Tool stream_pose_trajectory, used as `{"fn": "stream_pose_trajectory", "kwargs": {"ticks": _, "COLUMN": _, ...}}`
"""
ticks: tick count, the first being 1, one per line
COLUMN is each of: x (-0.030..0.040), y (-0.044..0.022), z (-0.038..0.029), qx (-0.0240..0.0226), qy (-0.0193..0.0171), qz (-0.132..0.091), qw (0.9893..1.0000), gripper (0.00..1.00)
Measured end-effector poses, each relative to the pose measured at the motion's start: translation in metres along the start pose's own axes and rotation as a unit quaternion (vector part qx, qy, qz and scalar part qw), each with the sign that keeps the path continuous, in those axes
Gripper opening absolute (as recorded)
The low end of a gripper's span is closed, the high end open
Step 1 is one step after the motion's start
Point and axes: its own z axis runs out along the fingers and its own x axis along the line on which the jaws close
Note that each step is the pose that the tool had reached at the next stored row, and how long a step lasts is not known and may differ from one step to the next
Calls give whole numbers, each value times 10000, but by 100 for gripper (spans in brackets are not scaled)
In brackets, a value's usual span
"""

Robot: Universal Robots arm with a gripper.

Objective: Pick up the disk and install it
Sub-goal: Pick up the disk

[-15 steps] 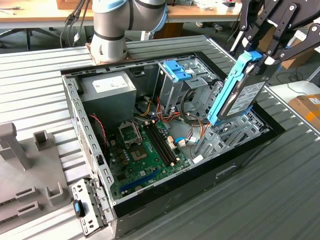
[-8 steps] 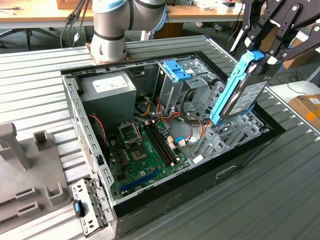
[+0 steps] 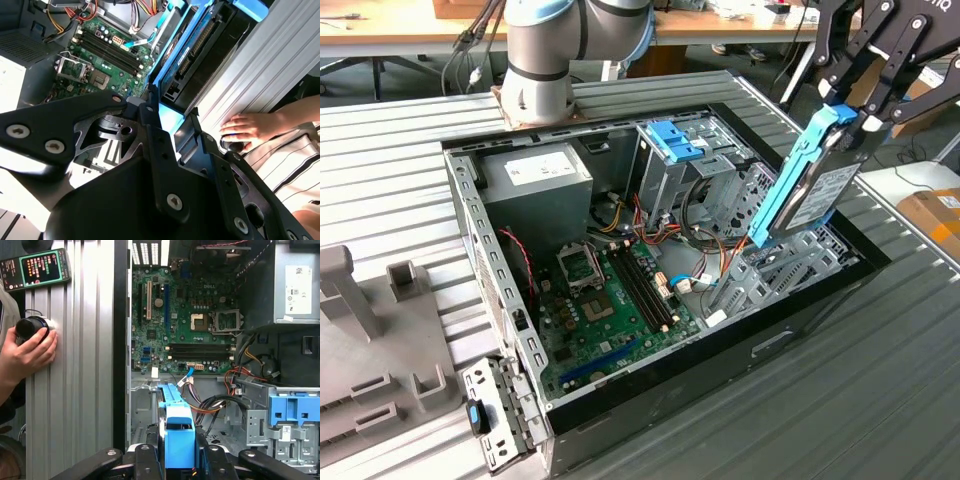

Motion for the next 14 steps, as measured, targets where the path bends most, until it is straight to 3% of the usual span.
{"fn": "stream_pose_trajectory", "kwargs": {"ticks": 9, "x": 0, "y": -34, "z": 37, "qx": 1, "qy": -1, "qz": -15, "qw": 10000, "gripper": 36}}
{"fn": "stream_pose_trajectory", "kwargs": {"ticks": 14, "x": 0, "y": -129, "z": 88, "qx": 1, "qy": 0, "qz": -14, "qw": 10000, "gripper": 36}}
